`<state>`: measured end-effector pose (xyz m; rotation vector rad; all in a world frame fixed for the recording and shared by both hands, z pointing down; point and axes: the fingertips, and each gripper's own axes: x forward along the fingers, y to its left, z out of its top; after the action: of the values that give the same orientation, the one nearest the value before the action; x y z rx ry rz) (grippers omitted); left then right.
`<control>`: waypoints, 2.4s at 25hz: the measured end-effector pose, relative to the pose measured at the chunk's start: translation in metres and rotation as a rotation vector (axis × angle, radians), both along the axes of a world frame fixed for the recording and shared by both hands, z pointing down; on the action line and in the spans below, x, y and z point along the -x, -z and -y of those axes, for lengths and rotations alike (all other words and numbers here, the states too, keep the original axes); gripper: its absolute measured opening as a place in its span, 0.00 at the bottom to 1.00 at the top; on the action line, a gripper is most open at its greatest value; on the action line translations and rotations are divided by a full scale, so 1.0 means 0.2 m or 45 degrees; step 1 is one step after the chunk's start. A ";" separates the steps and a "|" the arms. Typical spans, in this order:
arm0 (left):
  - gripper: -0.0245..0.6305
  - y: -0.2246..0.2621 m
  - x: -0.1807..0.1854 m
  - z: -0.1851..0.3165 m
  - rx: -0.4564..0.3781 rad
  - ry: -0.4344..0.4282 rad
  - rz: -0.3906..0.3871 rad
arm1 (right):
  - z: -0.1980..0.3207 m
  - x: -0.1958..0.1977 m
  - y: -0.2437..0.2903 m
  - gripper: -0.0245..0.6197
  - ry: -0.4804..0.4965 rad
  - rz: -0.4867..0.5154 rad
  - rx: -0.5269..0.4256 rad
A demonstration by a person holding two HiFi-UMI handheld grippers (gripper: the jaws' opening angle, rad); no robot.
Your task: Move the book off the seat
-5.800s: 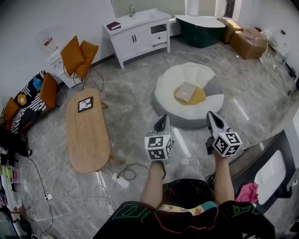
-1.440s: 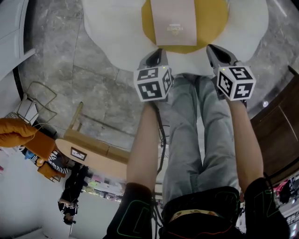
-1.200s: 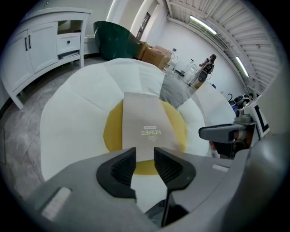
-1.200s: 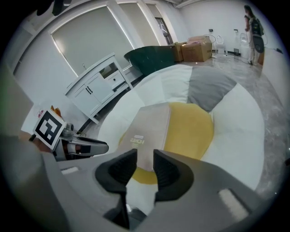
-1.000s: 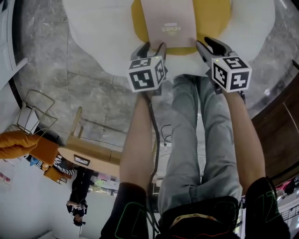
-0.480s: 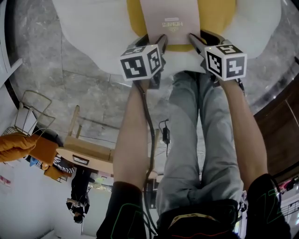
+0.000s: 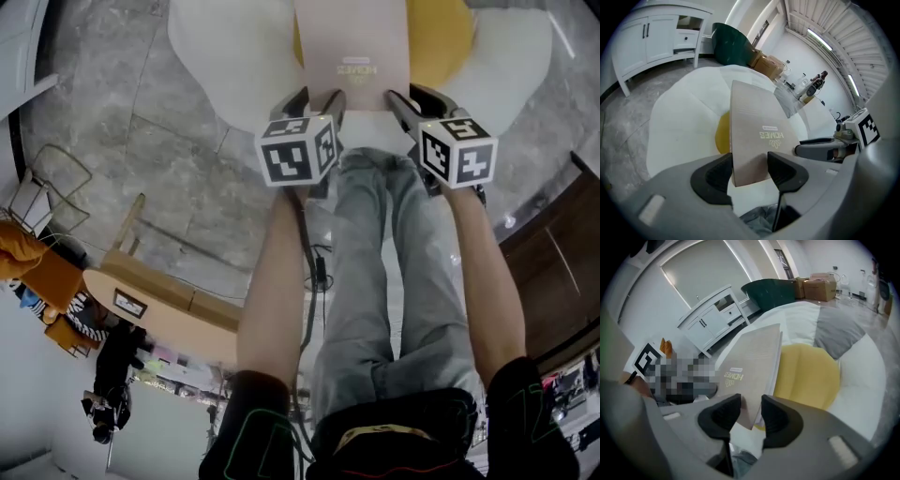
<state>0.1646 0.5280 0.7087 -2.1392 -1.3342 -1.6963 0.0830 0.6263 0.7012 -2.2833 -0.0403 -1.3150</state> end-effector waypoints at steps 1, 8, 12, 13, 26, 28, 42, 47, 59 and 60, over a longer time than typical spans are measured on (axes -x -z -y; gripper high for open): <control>0.42 0.04 0.00 0.04 0.002 0.027 -0.018 | 0.04 -0.01 0.03 0.24 0.030 -0.016 0.002; 0.42 0.29 0.00 0.39 0.021 0.391 -0.151 | 0.29 -0.17 0.26 0.24 0.405 -0.138 0.034; 0.42 0.42 0.11 0.61 0.017 0.557 -0.181 | 0.49 -0.14 0.39 0.24 0.579 -0.155 0.032; 0.42 0.44 0.14 0.66 0.022 0.597 -0.191 | 0.53 -0.13 0.41 0.24 0.619 -0.161 0.036; 0.42 0.66 0.43 1.54 0.003 1.171 -0.277 | 1.41 -0.13 0.64 0.24 1.181 -0.229 0.028; 0.42 0.68 0.46 1.70 -0.002 1.271 -0.284 | 1.58 -0.15 0.66 0.24 1.279 -0.238 0.028; 0.42 0.94 0.84 2.94 -0.102 1.798 -0.319 | 2.96 0.00 0.90 0.25 1.803 -0.292 -0.059; 0.42 0.96 1.02 3.19 -0.112 1.968 -0.351 | 3.28 0.12 0.92 0.24 1.975 -0.318 -0.090; 0.42 1.02 1.38 3.86 -0.182 2.332 -0.387 | 4.11 0.38 0.99 0.25 2.337 -0.371 -0.144; 0.42 1.02 1.39 3.92 -0.192 2.358 -0.379 | 4.18 0.39 0.98 0.24 2.363 -0.364 -0.151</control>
<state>-0.1143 -0.2560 0.5055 -3.3002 1.3654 -1.2230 0.0051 -0.2095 0.5058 -1.9882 2.5727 -1.3738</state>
